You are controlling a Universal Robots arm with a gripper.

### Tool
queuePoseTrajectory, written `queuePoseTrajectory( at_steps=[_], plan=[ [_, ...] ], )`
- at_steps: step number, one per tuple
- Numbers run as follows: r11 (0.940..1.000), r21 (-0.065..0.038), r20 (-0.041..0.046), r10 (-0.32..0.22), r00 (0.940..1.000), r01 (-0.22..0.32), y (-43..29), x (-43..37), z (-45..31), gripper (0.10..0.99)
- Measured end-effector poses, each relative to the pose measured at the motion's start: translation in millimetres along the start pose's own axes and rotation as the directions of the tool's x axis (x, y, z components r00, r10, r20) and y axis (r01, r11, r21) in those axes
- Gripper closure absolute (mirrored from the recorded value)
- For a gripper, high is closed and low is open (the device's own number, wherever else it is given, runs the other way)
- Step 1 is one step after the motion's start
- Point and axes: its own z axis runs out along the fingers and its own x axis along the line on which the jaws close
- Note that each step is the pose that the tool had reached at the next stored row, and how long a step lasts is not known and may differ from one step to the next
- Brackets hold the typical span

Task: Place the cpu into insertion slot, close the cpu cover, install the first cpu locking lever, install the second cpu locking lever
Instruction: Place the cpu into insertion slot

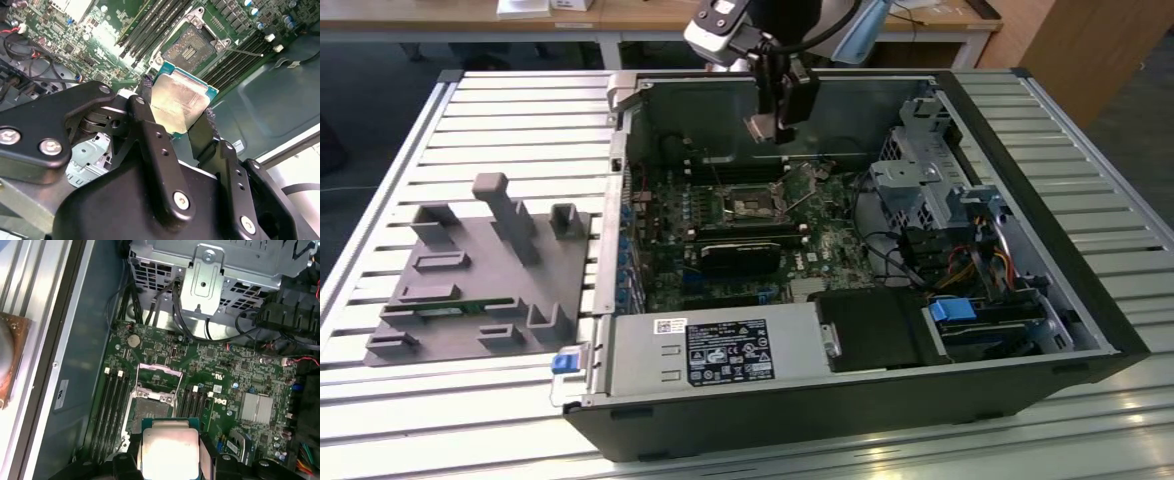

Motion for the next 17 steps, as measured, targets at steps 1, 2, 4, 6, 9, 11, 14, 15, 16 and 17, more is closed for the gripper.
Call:
queuePoseTrajectory(
  at_steps=[1, 2, 4, 6, 9, 11, 14, 15, 16, 17],
  plan=[
    [0.9999, 0.000, 0.0004, 0.011, 0.9999, -0.011, 0.0, 0.0, 0.7, 0.545],
    [0.9997, 0.000, 0.0018, 0.026, 0.9997, -0.026, 0.0, 0.0, 1.4, 0.545],
    [0.9982, 0.000, 0.0045, 0.060, 0.9982, -0.060, -0.2, 0.0, 3.2, 0.545],
    [0.9964, 0.000, 0.0063, 0.085, 0.9963, -0.085, -0.4, 0.0, 5.2, 0.545],
    [0.9952, 0.000, 0.0072, 0.098, 0.9952, -0.098, -0.4, 1.7, 9.4, 0.545],
    [0.9951, 0.000, 0.0074, 0.099, 0.9951, -0.099, -0.6, 2.2, 12.9, 0.545],
    [0.9951, 0.000, 0.0073, 0.099, 0.9951, -0.099, -1.0, 2.5, 18.0, 0.545],
    [0.9951, 0.000, 0.0074, 0.099, 0.9951, -0.099, -1.1, 2.6, 19.1, 0.545],
    [0.9951, 0.000, 0.0075, 0.099, 0.9950, -0.099, -1.3, 2.6, 19.8, 0.545],
    [0.9950, 0.000, 0.0075, 0.100, 0.9950, -0.100, -1.4, 2.6, 20.4, 0.545]
  ],
)
